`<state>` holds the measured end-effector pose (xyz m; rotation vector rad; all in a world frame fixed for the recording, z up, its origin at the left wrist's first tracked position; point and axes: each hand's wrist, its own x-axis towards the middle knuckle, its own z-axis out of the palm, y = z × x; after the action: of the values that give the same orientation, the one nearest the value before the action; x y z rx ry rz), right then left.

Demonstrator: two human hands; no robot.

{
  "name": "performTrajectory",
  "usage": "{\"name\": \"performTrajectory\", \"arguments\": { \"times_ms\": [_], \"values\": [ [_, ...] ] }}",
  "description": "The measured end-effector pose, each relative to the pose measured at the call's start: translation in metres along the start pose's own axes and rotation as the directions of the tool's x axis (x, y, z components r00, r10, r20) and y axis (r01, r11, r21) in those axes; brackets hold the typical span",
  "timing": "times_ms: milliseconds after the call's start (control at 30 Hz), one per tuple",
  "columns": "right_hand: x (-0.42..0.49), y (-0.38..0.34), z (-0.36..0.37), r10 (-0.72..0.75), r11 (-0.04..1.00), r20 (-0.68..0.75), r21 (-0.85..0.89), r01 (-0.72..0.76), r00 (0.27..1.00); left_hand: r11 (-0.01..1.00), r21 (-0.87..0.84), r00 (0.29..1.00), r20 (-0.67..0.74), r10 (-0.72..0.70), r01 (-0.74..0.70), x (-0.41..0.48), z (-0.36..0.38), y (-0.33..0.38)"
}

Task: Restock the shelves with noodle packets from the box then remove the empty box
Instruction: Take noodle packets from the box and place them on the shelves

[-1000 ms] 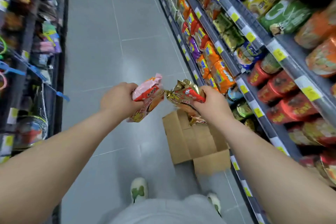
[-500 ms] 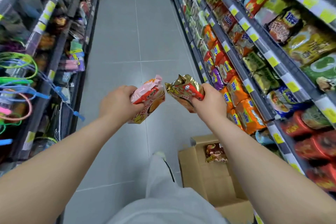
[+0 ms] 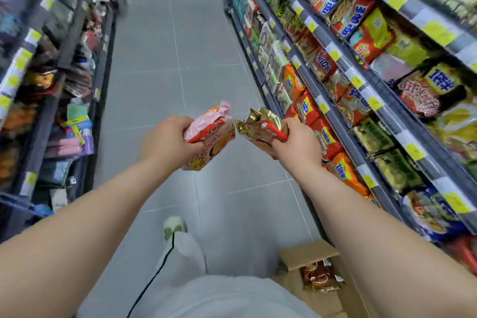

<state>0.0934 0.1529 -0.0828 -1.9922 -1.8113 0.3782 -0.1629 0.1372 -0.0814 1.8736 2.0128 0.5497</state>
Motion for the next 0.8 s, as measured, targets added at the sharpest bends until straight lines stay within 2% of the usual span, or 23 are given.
{"name": "performTrajectory", "arguments": {
  "times_ms": [133,267,367,500,600,667,800],
  "values": [
    [0.075,-0.012,0.007,0.085,0.996,-0.098,-0.014,-0.087,0.992,0.993,-0.021,0.992,0.046,0.119,-0.118,0.109,0.004,0.006],
    [0.14,-0.022,-0.002,0.23,0.973,-0.198,0.016,-0.231,0.953,0.962,-0.044,0.954,0.121,0.274,-0.271,0.216,0.004,0.03],
    [0.178,-0.019,-0.014,0.345,0.937,-0.282,0.04,-0.348,0.895,0.908,-0.053,0.893,0.164,0.419,-0.417,0.281,0.005,0.063],
    [0.214,-0.007,-0.039,0.4,0.903,-0.384,0.006,-0.43,0.833,0.804,-0.013,0.791,0.17,0.587,-0.594,0.344,0.011,0.114],
    [0.257,0.013,-0.066,0.434,0.868,-0.494,0.005,-0.496,0.754,0.705,-0.06,0.693,0.144,0.706,-0.706,0.404,0.033,0.168],
    [0.279,0.022,-0.082,0.405,0.867,-0.564,-0.014,-0.499,0.72,0.644,-0.065,0.638,0.094,0.764,-0.762,0.431,0.042,0.197],
    [0.328,0.035,-0.128,0.336,0.867,-0.677,-0.048,-0.495,0.655,0.554,-0.112,0.563,-0.083,0.822,-0.825,0.483,0.043,0.267]
  ]
}}
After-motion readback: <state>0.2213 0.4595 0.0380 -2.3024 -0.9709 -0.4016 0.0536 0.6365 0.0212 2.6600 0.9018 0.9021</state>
